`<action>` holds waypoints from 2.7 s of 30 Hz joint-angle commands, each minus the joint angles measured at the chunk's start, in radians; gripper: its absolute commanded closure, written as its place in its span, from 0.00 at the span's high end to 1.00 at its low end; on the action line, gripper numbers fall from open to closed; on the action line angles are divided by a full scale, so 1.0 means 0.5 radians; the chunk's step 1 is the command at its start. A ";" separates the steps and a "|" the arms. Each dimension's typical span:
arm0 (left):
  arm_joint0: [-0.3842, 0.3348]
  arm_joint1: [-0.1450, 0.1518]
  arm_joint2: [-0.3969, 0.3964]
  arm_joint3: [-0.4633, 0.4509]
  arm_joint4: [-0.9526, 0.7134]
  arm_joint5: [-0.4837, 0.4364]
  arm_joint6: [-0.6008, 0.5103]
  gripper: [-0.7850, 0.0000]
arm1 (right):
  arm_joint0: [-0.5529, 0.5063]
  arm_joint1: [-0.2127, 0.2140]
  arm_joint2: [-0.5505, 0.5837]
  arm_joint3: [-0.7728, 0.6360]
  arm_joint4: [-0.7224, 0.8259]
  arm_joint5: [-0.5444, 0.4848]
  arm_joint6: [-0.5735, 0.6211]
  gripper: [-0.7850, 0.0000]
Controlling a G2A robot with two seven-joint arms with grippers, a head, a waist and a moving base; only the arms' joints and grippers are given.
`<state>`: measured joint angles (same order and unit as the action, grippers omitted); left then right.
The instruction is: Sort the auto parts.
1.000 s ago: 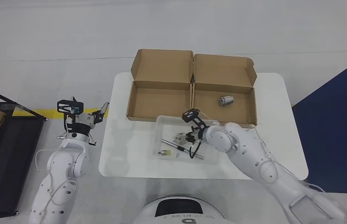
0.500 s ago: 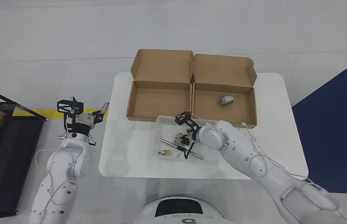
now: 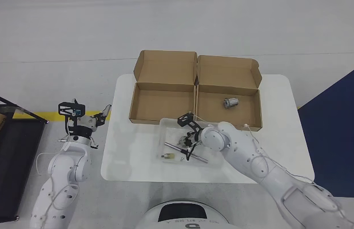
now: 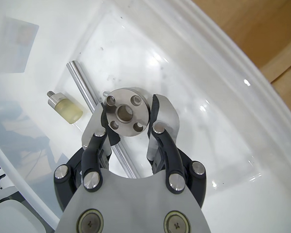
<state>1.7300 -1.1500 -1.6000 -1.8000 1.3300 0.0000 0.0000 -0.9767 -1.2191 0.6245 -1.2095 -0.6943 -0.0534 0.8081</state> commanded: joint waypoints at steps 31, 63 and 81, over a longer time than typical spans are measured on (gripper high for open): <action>0.000 0.000 0.000 0.000 0.000 0.000 0.000 1.00 | -0.345 0.216 0.661 -0.272 0.216 -0.347 0.177 0.00; 0.000 0.000 0.000 0.000 0.000 0.000 0.000 1.00 | -0.053 -0.023 0.103 0.025 -0.204 -0.036 -0.030 0.58; 0.000 0.000 0.000 0.000 0.000 0.000 0.000 1.00 | -0.087 -0.011 0.239 -0.010 -0.153 -0.143 0.022 0.00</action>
<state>1.7300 -1.1500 -1.6000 -1.8000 1.3300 0.0000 0.0000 -1.0121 -1.2306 0.7278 -1.2046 -0.7735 -0.1139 0.8164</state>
